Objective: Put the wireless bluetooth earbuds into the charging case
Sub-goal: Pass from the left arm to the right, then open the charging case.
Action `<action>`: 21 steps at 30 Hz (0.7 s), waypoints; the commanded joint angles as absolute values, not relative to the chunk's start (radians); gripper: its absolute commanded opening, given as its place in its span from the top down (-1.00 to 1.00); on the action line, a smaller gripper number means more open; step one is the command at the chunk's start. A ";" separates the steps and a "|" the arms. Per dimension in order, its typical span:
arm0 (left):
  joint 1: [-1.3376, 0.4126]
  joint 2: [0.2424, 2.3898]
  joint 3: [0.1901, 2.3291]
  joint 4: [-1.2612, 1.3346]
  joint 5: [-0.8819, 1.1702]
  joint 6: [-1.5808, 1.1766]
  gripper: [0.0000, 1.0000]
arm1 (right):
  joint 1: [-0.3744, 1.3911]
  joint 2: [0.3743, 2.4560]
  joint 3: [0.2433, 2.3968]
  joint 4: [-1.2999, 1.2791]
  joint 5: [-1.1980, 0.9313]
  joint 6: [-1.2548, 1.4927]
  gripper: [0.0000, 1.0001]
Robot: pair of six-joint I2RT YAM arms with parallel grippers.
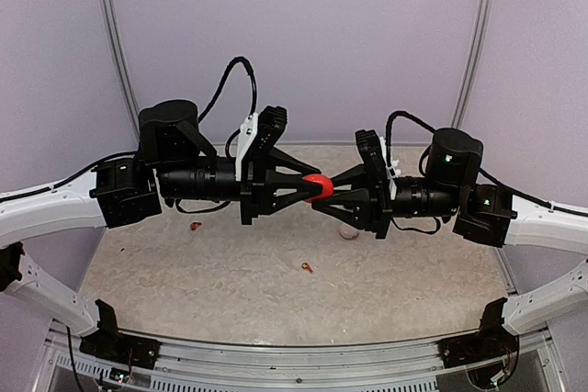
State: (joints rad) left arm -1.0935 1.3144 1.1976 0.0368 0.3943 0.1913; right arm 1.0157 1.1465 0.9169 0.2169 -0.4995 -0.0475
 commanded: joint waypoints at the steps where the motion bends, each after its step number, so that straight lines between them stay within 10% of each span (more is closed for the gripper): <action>1: -1.097 1.294 1.193 0.054 0.354 0.204 0.63 | 1.015 1.144 0.907 0.260 -0.516 -0.043 0.70; 6: -1.095 1.274 1.171 0.064 0.332 0.182 0.00 | 1.016 1.133 0.900 0.250 -0.491 -0.064 0.74; 21: -1.073 1.248 1.174 0.069 0.280 0.181 0.03 | 1.015 1.132 0.901 0.230 -0.529 -0.099 0.81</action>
State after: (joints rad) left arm -1.0863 1.2667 1.1660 0.0448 0.3241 0.1814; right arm 1.0157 1.1461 0.9073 0.2295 -0.4976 -0.0845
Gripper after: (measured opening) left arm 0.485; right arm 0.187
